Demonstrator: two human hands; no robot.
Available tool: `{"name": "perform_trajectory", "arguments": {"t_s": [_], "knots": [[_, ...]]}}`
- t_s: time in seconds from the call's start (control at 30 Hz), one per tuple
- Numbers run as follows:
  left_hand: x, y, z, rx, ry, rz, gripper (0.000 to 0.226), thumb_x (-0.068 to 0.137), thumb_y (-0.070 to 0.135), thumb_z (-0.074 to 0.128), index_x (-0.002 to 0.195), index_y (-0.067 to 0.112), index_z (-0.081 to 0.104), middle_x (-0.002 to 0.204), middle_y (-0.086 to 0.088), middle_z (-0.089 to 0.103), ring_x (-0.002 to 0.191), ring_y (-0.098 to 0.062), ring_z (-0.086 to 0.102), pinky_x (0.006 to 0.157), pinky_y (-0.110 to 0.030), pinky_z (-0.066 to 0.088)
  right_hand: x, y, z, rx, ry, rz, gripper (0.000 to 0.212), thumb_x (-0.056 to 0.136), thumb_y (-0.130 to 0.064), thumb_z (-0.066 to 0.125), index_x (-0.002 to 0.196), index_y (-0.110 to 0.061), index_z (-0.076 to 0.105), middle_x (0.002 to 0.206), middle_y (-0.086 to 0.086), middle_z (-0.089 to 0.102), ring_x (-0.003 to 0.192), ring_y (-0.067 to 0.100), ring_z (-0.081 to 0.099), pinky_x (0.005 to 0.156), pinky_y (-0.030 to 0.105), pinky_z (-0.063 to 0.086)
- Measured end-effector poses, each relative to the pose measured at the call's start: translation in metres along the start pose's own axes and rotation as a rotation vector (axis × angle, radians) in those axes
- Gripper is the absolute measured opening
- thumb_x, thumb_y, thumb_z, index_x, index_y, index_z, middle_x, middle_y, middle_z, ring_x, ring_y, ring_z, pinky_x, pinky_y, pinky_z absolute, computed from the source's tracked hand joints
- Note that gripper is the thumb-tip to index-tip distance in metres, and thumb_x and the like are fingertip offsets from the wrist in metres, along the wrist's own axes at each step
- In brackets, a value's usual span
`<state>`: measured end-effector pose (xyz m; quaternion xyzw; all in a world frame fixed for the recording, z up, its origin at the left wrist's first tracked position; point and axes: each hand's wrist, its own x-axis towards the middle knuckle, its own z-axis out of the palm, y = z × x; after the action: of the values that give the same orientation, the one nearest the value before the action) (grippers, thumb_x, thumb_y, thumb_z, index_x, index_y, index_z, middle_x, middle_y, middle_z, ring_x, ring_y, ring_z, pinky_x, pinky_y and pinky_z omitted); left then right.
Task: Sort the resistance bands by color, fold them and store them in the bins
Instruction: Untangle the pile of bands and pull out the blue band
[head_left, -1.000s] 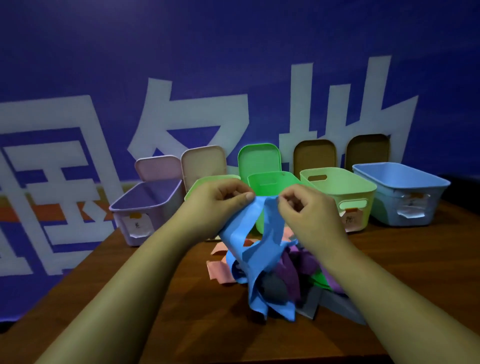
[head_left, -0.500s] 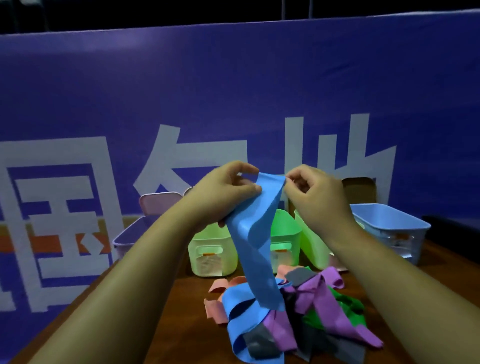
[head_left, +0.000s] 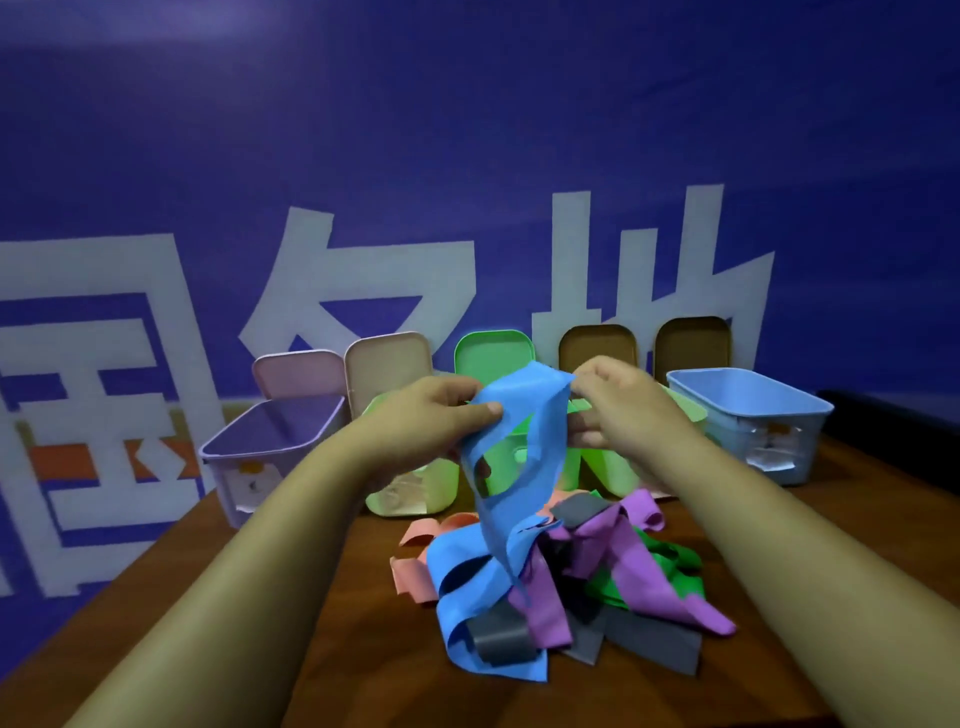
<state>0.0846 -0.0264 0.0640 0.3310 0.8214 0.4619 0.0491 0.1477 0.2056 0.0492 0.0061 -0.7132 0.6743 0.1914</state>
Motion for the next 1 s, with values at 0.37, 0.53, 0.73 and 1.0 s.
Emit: {"name": "perform_trajectory", "arguments": {"t_s": [0.37,0.53,0.73,1.0], "knots": [[0.008,-0.051,0.032,-0.024,-0.123,-0.149,0.034,0.104,0.04,0.065,0.093,0.008,0.066,0.07,-0.011,0.057,0.052,-0.019,0.038,0.049,-0.025,0.031,-0.005,0.066,-0.011,-0.155,0.15,0.076,0.008,0.091,-0.016,0.055,0.084,-0.012,0.057,0.076,0.009,0.059,0.061,0.023,0.051,0.065,0.04,0.046],[0.008,-0.042,0.038,0.298,-0.256,-0.2,0.04,0.103,0.056,0.06,0.094,0.02,0.073,0.083,-0.001,0.078,0.062,-0.022,0.06,0.057,-0.034,0.054,-0.024,0.07,-0.03,-0.763,0.133,-0.296,0.016,0.096,-0.01,0.061,0.083,-0.014,0.053,0.083,0.002,0.057,0.077,0.021,0.051,0.07,0.041,0.043],[0.024,-0.023,0.076,0.29,-0.137,-0.005,0.023,0.103,0.048,0.063,0.111,0.027,0.07,0.099,0.006,0.072,0.075,-0.018,0.069,0.071,-0.04,0.064,-0.039,0.059,-0.052,-0.514,0.167,-0.217,0.017,0.1,-0.016,0.061,0.085,-0.023,0.056,0.08,-0.005,0.069,0.085,0.024,0.071,0.074,0.042,0.053],[0.048,0.033,0.115,0.224,0.148,0.517,0.029,0.1,0.023,0.074,0.126,0.035,0.07,0.117,0.025,0.063,0.098,0.007,0.063,0.08,-0.007,0.049,-0.041,0.024,-0.085,-0.367,0.197,-0.244,0.012,0.107,-0.023,0.058,0.099,-0.018,0.065,0.09,-0.003,0.061,0.075,-0.003,0.057,0.068,0.02,0.053]]}}
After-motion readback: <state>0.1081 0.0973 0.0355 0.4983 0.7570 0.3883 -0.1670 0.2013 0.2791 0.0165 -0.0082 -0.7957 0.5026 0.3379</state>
